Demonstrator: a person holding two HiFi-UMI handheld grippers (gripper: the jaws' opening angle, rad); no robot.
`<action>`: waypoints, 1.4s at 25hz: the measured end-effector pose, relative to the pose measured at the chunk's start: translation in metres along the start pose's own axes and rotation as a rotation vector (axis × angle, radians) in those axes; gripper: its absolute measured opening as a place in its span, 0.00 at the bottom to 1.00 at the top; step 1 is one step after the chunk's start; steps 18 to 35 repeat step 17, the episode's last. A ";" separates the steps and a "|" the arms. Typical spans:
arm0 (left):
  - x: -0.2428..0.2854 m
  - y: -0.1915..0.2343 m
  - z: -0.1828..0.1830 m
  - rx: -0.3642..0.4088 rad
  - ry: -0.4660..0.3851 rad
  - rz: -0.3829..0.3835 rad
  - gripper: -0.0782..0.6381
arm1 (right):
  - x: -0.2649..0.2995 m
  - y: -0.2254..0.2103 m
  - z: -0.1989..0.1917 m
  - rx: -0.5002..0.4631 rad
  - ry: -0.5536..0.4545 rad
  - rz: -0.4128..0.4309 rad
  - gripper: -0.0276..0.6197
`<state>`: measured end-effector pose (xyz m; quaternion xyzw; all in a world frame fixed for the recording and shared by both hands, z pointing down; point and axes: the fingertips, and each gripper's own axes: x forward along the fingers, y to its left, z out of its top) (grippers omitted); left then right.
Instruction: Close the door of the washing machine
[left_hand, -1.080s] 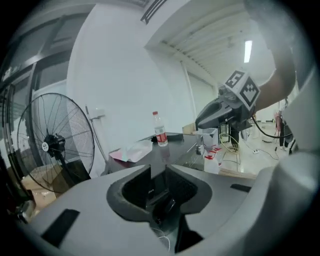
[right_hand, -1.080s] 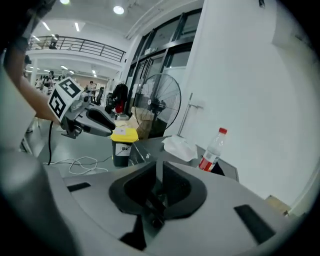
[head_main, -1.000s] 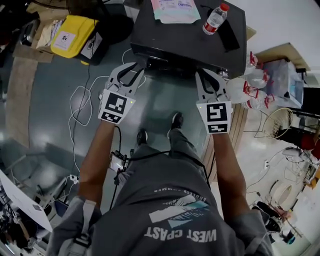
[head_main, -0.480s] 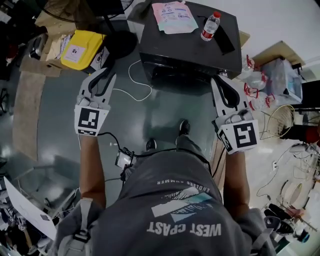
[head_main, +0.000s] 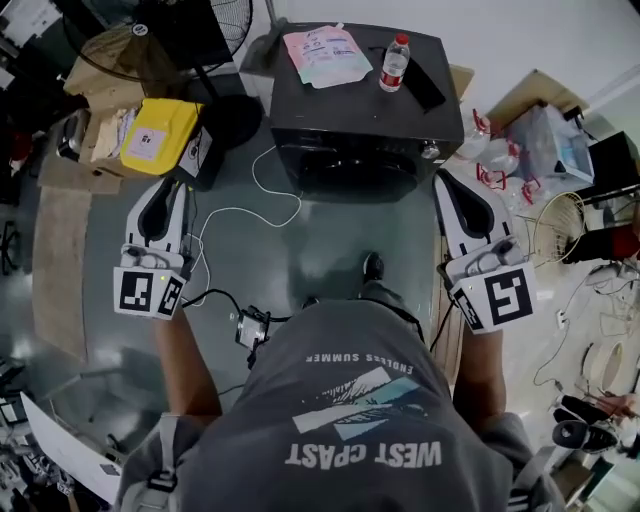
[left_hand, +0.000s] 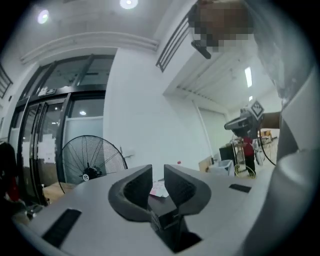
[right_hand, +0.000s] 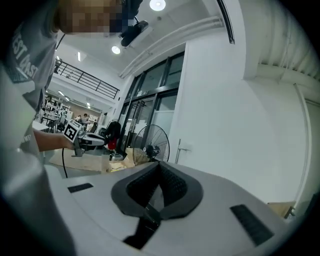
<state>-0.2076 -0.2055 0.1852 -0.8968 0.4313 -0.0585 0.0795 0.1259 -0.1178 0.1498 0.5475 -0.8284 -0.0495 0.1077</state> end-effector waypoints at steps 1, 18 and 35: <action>-0.004 0.001 0.003 -0.025 -0.015 0.005 0.22 | -0.004 0.001 0.002 -0.002 -0.002 -0.007 0.09; -0.010 -0.022 -0.003 -0.035 -0.001 -0.050 0.22 | -0.029 0.002 0.003 -0.004 0.013 -0.050 0.09; -0.010 -0.022 -0.003 -0.035 -0.001 -0.050 0.22 | -0.029 0.002 0.003 -0.004 0.013 -0.050 0.09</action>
